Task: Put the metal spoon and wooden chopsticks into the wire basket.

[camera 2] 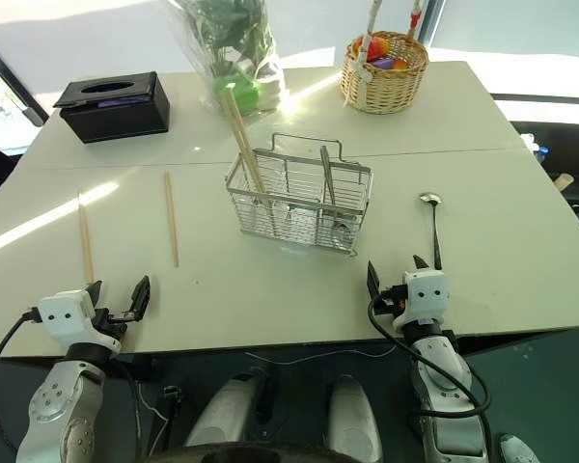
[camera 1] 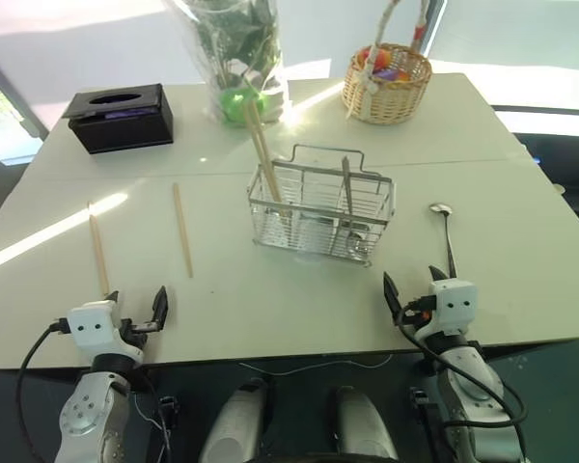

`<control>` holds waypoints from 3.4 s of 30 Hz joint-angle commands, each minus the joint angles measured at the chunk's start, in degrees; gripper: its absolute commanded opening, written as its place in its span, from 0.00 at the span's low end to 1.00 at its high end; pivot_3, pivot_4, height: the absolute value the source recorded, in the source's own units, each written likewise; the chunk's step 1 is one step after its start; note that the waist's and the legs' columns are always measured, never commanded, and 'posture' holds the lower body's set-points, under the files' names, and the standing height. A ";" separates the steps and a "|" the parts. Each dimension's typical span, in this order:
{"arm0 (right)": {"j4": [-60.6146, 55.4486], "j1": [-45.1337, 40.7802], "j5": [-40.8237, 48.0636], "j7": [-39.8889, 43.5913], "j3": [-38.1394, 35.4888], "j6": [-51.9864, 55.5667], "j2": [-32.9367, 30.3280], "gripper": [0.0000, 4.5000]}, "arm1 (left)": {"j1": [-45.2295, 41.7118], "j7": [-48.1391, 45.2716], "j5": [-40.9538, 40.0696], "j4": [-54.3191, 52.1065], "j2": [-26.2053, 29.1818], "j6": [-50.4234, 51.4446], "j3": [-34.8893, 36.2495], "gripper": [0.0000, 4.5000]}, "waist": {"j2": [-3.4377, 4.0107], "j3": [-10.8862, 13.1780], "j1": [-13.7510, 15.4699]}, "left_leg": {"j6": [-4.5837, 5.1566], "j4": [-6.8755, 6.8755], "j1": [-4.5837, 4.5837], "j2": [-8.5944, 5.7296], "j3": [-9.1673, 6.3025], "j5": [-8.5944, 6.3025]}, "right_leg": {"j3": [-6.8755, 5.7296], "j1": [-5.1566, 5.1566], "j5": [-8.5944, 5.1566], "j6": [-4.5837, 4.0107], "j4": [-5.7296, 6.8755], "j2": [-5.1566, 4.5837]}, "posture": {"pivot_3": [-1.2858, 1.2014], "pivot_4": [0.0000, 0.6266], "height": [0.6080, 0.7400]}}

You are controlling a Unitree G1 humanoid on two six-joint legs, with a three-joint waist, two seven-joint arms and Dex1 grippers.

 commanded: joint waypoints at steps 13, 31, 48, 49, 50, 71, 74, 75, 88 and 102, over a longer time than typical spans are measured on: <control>-2.12 -0.51 0.45 -0.42 -0.52 -0.68 0.11 0.99 | -0.63 -0.67 -0.04 -0.98 0.35 -0.66 0.73 1.00 | 0.00 0.00 -0.01 | 0.00 0.00 -0.01 0.00 0.01 0.00 | 0.00 -0.04 0.00 0.00 0.01 0.00 | 0.52 0.24 1.00; -1.70 -1.76 0.30 -0.36 -0.54 -0.26 0.00 0.99 | -1.16 -0.85 -0.03 -1.49 0.80 -0.36 0.94 1.00 | -0.01 -0.01 -0.02 | 0.00 0.01 0.02 -0.01 0.00 0.00 | -0.11 -0.02 0.01 -0.01 0.00 0.00 | 0.52 0.24 1.00; -2.89 -5.31 2.13 -0.83 -4.33 2.94 -1.46 0.99 | -14.47 -39.78 -33.09 -9.26 42.86 24.46 8.47 1.00 | 0.11 -0.02 -0.14 | -0.01 -0.08 0.23 0.04 0.02 0.01 | 0.00 -0.02 -0.02 -0.10 0.12 0.26 | 0.52 0.24 1.00; -3.12 -5.61 2.23 -1.02 -4.55 3.27 -1.43 0.99 | -16.17 -41.21 -35.50 -8.63 44.62 26.70 8.54 1.00 | 0.14 -0.01 -0.24 | -0.02 -0.09 0.27 0.05 -0.03 0.01 | -0.03 -0.07 -0.04 -0.14 0.13 0.30 | 0.52 0.24 1.00; -3.59 -5.98 2.32 -1.35 -4.92 3.84 -1.40 0.99 | -18.45 -43.06 -38.65 -7.63 46.46 29.40 8.30 1.00 | 0.19 -0.01 -0.31 | -0.02 -0.11 0.36 0.05 -0.01 0.01 | 0.01 -0.06 -0.05 -0.15 0.13 0.30 | 0.52 0.24 1.00; -0.87 -30.11 10.76 -4.79 -15.53 49.14 -11.64 0.99 | -33.52 -47.78 -40.11 -4.25 42.79 36.10 -1.21 1.00 | 0.16 0.06 -1.37 | -0.03 -0.27 0.61 0.03 0.01 0.08 | 0.03 0.20 -0.09 -0.23 0.04 0.13 | 0.52 0.24 1.00; 7.43 -34.95 11.37 -2.50 -15.40 49.73 -14.14 0.99 | -33.41 -46.85 -40.32 -5.33 42.67 36.34 -0.71 1.00 | 0.16 0.07 -1.40 | 0.00 -0.21 0.61 0.03 0.01 0.09 | 0.01 0.26 -0.09 -0.23 0.03 0.12 | 0.52 0.24 1.00; 8.80 -35.65 11.35 -2.03 -15.19 49.83 -14.69 0.99 | -33.36 -46.60 -40.45 -5.56 42.64 36.48 -0.59 1.00 | 0.17 0.07 -1.34 | 0.01 -0.20 0.60 0.03 0.02 0.10 | 0.01 0.25 -0.09 -0.23 0.03 0.12 | 0.52 0.24 1.00; 26.95 -44.85 11.43 8.95 -7.76 50.60 -20.40 0.99 | -30.23 -42.13 -42.81 -10.21 42.57 37.85 3.43 1.00 | 0.06 0.08 -1.81 | 0.12 -0.02 0.63 0.05 0.02 0.16 | -0.02 0.37 -0.08 -0.22 0.05 0.16 | 0.52 0.24 1.00; 34.24 -48.81 10.63 13.40 -4.64 48.62 -20.78 0.24 | -27.04 -40.04 -43.04 -12.85 41.69 37.47 5.72 1.00 | -0.04 0.07 -1.82 | 0.11 -0.02 0.63 0.07 0.02 0.15 | 0.01 0.36 -0.07 -0.22 0.05 0.20 | 0.52 0.24 1.00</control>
